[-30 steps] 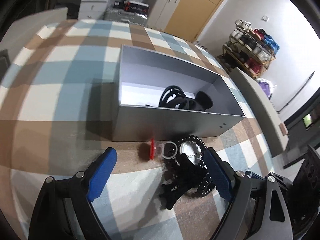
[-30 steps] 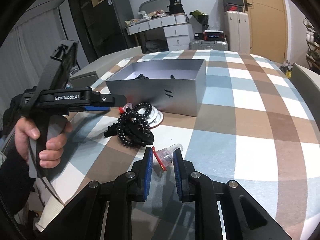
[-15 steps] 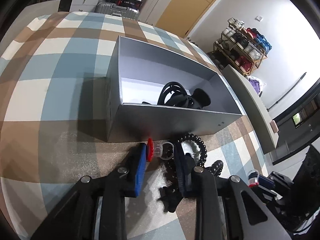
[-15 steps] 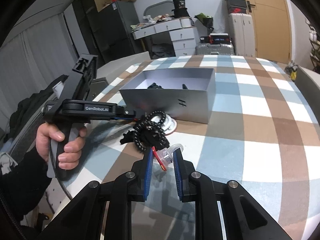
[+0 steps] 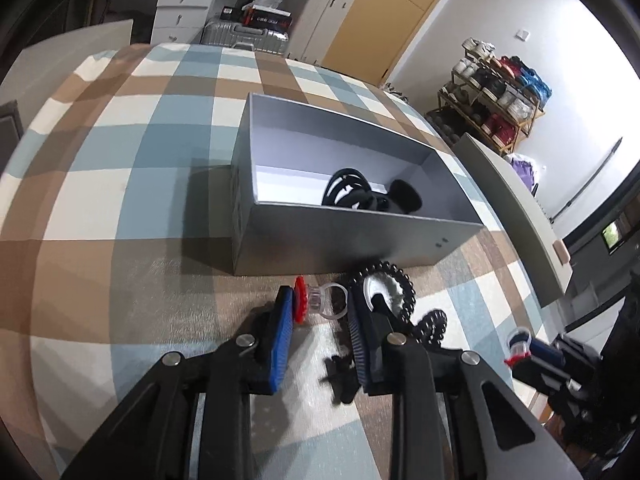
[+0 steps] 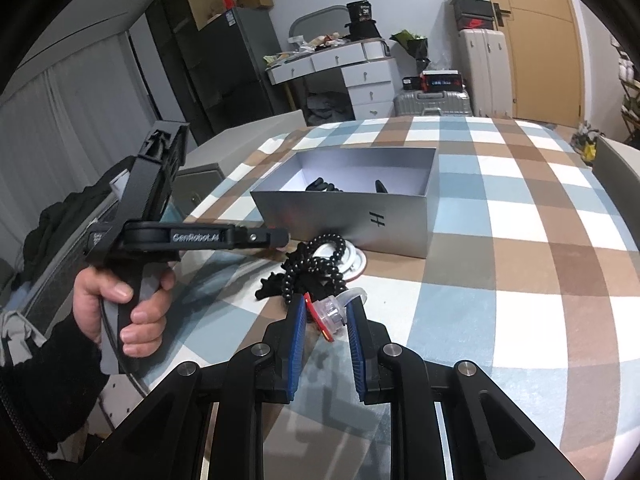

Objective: Organize jewelry
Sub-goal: 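Grasp the black claw clip with the left gripper while the right gripper holds the ring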

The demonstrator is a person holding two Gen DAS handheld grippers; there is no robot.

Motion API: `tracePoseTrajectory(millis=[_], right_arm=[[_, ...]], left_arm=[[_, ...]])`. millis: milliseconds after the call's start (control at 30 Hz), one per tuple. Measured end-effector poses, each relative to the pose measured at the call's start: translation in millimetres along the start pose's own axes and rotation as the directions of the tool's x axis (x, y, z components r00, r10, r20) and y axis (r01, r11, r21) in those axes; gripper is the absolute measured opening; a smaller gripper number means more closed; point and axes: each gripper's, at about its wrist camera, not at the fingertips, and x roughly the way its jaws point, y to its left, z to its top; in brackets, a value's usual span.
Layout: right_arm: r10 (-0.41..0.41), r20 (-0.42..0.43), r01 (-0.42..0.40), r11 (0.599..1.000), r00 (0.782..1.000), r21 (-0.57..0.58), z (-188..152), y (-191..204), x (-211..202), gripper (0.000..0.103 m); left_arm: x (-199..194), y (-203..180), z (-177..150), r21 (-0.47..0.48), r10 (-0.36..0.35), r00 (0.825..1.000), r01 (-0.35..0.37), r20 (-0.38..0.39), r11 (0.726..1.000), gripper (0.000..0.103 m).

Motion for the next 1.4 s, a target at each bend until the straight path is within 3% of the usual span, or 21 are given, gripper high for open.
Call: tracePoseTrajectory(millis=[300, 433, 667, 1100, 1400], right_arm=[[0.031, 0.009, -0.031, 0.998, 0.999, 0.046, 3, -8, -3, 0.020], [0.047, 0.028, -0.049, 0.998, 0.998, 0.044, 13, -9, -4, 0.020], [0.101, 0.044, -0.103, 0.993, 0.994, 0.060, 28, -9, 11, 0.020], [0.120, 0.132, -0.124, 0.992, 0.984, 0.016, 85, -17, 31, 0.020], [0.097, 0.134, -0.097, 0.995, 0.986, -0.005, 112, -33, 53, 0.020]], left_arm=[[-28, -18, -3, 0.071, 0.094, 0.992, -0.101, 0.084, 0.992, 0.021], [-38, -26, 3, 0.086, 0.207, 0.972, -0.216, 0.109, 0.972, 0.021], [-40, -33, 13, 0.123, 0.239, 0.961, -0.256, 0.140, 0.959, 0.021], [-30, -27, 46, 0.109, 0.223, 0.961, -0.242, 0.162, 0.964, 0.022], [-7, -41, 71, 0.146, 0.136, 0.983, -0.154, 0.122, 0.977, 0.021]])
